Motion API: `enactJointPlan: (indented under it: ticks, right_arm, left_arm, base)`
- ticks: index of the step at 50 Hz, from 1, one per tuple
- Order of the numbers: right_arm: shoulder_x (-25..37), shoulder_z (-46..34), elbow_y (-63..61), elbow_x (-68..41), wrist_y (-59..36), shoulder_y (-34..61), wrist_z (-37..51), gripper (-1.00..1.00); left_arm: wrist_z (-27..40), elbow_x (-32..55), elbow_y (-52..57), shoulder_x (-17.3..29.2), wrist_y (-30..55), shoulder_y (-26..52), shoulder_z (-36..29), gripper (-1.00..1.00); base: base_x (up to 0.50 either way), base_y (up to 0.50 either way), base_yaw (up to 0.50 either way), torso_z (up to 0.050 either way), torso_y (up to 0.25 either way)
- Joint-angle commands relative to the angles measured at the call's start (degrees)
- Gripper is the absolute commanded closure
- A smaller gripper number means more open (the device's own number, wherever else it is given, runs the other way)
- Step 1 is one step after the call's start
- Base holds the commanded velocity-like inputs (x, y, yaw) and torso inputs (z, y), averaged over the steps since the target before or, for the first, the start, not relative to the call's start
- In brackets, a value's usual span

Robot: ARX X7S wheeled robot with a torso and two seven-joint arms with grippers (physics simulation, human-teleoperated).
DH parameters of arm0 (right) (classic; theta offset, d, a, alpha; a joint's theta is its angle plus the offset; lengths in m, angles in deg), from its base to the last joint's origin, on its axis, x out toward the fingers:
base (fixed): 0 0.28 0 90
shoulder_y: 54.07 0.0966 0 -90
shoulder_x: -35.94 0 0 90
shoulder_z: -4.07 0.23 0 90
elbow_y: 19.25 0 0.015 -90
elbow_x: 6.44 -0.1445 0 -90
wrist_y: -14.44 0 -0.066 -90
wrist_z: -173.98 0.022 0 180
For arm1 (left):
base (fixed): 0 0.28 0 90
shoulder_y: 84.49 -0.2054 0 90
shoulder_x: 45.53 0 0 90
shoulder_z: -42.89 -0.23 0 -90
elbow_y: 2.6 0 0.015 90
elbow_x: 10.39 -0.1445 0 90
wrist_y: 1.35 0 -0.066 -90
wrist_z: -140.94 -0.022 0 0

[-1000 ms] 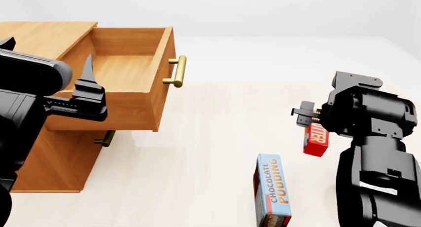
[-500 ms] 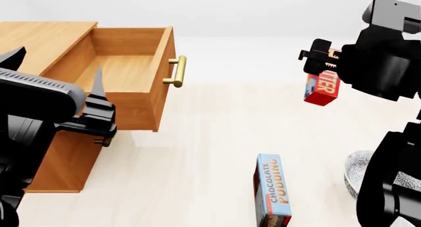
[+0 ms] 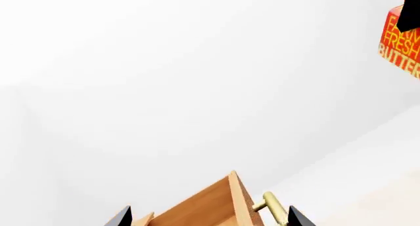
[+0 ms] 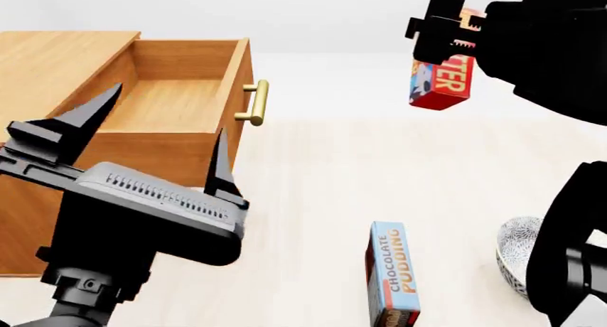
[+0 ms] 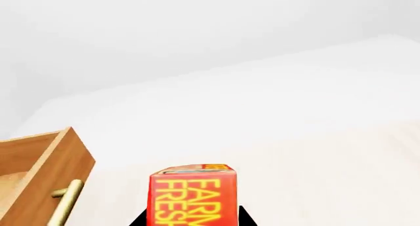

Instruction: Put the butter at the back in the top drawer of the cabinet and close it.

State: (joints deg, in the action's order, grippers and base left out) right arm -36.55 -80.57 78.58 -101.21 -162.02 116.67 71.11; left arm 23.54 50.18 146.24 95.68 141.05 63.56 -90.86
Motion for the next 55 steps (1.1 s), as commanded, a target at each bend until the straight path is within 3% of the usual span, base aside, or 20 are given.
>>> enactJointPlan:
  ticks: [1,7,15,24,39,55]
  right_arm:
    - [-1.0,-1.87,-1.08,-10.98,2.32,2.49,7.42,1.0]
    - [-1.79,-3.59,-1.79,-15.27,4.3,2.9,9.9,1.0]
    - [-3.22,-6.08,-4.44,-18.05,7.67,1.91,11.03,1.0]
    - [-4.34,-10.03,-6.7,-19.75,10.96,0.86,11.57,1.0]
    - [1.87,-21.44,-11.76,-27.82,23.84,4.64,12.13,1.0]
    - [4.96,-28.89,-17.63,-32.94,34.15,6.36,11.9,1.0]
  left_arm:
    - [6.75,-1.84,0.44,-7.7,3.32,8.34,-13.38,-1.0]
    - [10.36,0.34,0.67,-12.43,6.41,11.35,-15.54,-1.0]
    - [10.12,-3.84,-0.67,-14.88,6.37,12.03,-19.04,-1.0]
    - [13.24,-6.2,-1.19,-21.8,9.85,12.4,-23.78,-1.0]
    - [9.62,-14.02,-7.49,-25.5,6.39,10.53,-30.46,-1.0]
    - [8.09,-16.28,-10.64,-27.07,2.89,9.62,-30.72,-1.0]
  base:
    - [0.0,0.0,0.0,0.0,0.0]
    - [0.0,0.0,0.0,0.002,0.002]
    - [0.0,0.0,0.0,0.0,0.001]
    - [0.0,0.0,0.0,0.0,0.001]
    - [0.0,0.0,0.0,0.001,0.001]
    - [0.0,0.0,0.0,0.001,0.001]
